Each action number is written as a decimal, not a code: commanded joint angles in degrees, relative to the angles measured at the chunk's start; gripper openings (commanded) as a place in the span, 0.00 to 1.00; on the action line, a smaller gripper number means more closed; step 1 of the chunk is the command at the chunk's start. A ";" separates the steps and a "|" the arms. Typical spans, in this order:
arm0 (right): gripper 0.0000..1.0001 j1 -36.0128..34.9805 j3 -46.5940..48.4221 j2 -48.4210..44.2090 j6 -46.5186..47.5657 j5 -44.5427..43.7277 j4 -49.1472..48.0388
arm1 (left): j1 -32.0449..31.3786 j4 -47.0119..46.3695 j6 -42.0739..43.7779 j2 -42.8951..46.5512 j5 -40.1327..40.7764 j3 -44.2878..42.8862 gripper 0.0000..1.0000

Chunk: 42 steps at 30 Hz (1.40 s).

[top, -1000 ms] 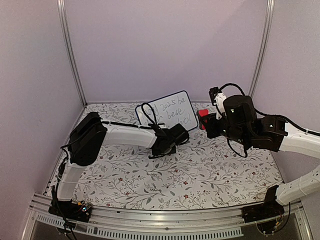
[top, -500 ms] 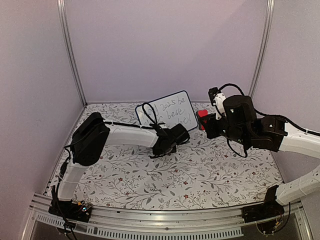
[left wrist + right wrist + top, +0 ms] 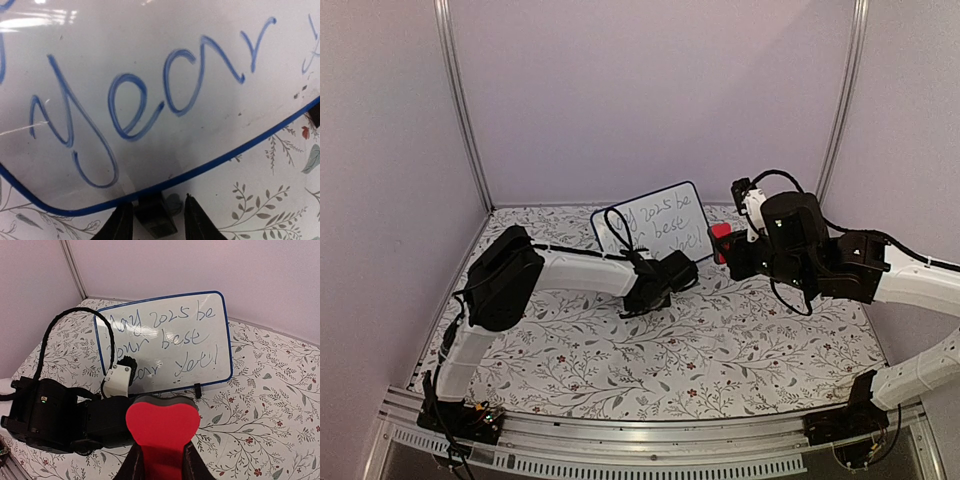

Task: Erase the whiteboard
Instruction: Move the whiteboard to the center of the board.

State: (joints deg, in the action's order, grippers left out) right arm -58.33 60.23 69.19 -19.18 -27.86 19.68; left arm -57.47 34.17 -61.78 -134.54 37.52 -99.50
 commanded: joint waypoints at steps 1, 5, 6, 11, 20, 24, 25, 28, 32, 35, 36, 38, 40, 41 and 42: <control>0.17 0.34 -0.21 0.50 0.37 0.68 -0.94 | 1.47 -0.02 -0.47 -1.12 1.46 -0.21 0.34; 0.17 0.32 -0.32 0.77 0.36 0.88 -1.01 | 1.72 -0.07 -0.46 -1.21 1.58 -0.01 0.30; 0.17 0.32 -0.33 0.82 0.30 1.00 -1.04 | 1.72 -0.07 -0.37 -1.21 1.64 0.09 0.30; 0.17 0.32 -0.54 1.10 0.05 1.44 -1.05 | 1.77 -0.20 -0.53 -0.86 1.45 0.73 0.22; 0.17 0.32 -0.74 1.51 -0.28 2.09 -1.31 | 1.45 -0.95 -1.21 0.99 1.31 4.09 0.10; 0.17 0.32 -0.73 1.69 -0.33 2.32 -1.31 | 1.00 -0.96 -1.64 2.08 1.59 5.68 0.04; 0.17 0.33 -0.78 1.73 -0.40 2.36 -1.29 | 0.82 -0.95 -1.90 2.48 1.47 6.26 0.02; 0.17 0.33 -0.73 1.88 -0.42 2.42 -1.39 | 0.17 -0.91 -2.72 3.74 0.74 8.12 0.01; 0.16 0.32 -0.73 2.00 -0.44 2.77 -1.37 | -0.66 -0.25 -5.05 6.10 -0.84 11.43 0.01; 0.16 0.32 -0.69 2.09 -0.49 2.78 -1.36 | -1.62 0.08 -6.85 8.17 -2.06 14.75 0.01; 0.16 0.32 -0.69 2.09 -0.43 2.76 -1.44 | -2.08 0.10 -7.43 8.76 -2.40 15.77 0.01; 0.17 0.32 -0.67 2.05 -0.42 2.80 -1.44 | -3.14 0.69 -9.20 9.85 -3.00 17.53 0.01; 0.16 0.31 -0.51 2.24 -0.37 2.80 -1.46 | -4.34 1.17 -10.67 10.39 -3.44 18.78 0.02; 0.17 0.33 -0.42 2.38 -0.34 2.67 -1.43 | -4.96 1.69 -11.63 10.51 -3.62 19.10 0.02; 0.17 0.32 -0.38 2.44 -0.27 2.77 -1.46 | -5.78 2.16 -12.14 10.60 -3.66 19.23 0.02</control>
State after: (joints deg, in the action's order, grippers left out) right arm -58.33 59.90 70.87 -19.29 -25.15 19.53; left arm -59.75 31.33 -69.89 -124.66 37.89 -82.59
